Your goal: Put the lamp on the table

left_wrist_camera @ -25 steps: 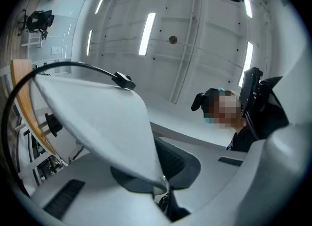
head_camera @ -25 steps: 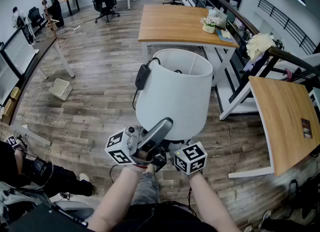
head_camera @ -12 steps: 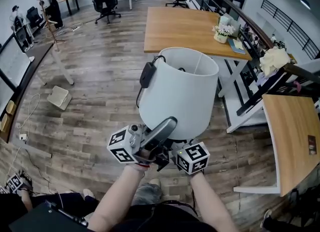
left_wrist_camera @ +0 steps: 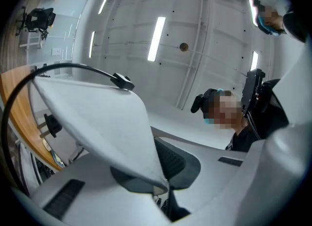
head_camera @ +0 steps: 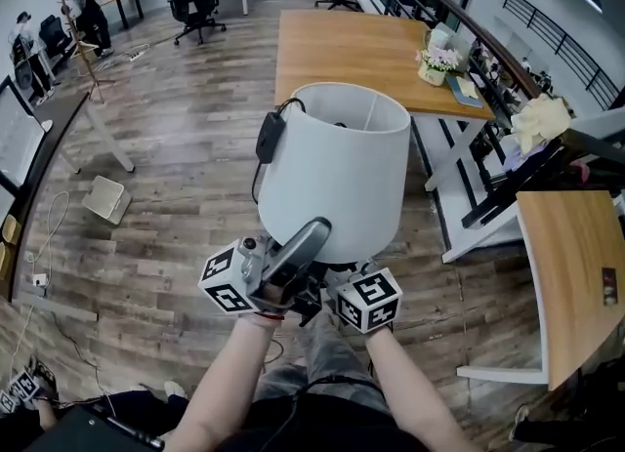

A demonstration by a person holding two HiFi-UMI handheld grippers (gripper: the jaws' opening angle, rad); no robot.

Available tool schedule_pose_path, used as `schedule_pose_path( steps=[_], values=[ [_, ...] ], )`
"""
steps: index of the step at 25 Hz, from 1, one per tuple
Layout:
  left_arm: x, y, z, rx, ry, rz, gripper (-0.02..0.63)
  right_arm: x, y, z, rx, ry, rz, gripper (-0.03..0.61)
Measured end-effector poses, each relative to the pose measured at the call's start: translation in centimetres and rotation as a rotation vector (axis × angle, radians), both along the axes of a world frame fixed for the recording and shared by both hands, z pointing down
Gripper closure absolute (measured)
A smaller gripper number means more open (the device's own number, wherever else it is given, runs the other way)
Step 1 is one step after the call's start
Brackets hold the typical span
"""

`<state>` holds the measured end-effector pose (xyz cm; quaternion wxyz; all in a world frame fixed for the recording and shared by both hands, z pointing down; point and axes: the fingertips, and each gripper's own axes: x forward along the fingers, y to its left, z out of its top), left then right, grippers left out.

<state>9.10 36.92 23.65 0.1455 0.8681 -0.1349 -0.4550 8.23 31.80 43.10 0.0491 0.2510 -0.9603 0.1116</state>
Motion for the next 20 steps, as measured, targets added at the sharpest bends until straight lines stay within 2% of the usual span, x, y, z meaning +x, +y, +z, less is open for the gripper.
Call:
schedule_pose_path(
  steps=[9, 20],
  values=[
    [-2.6, -7.8, 0.8, -0.008, -0.009, -0.016, 0.614, -3.0, -7.7, 0.9, -0.005, -0.004, -0.02, 0.41],
    [-5.5, -20.5, 1.5, -0.039, 0.003, 0.004, 0.612, -5.6, -19.9, 1.6, -0.025, 0.0, -0.013, 0.41]
  ],
)
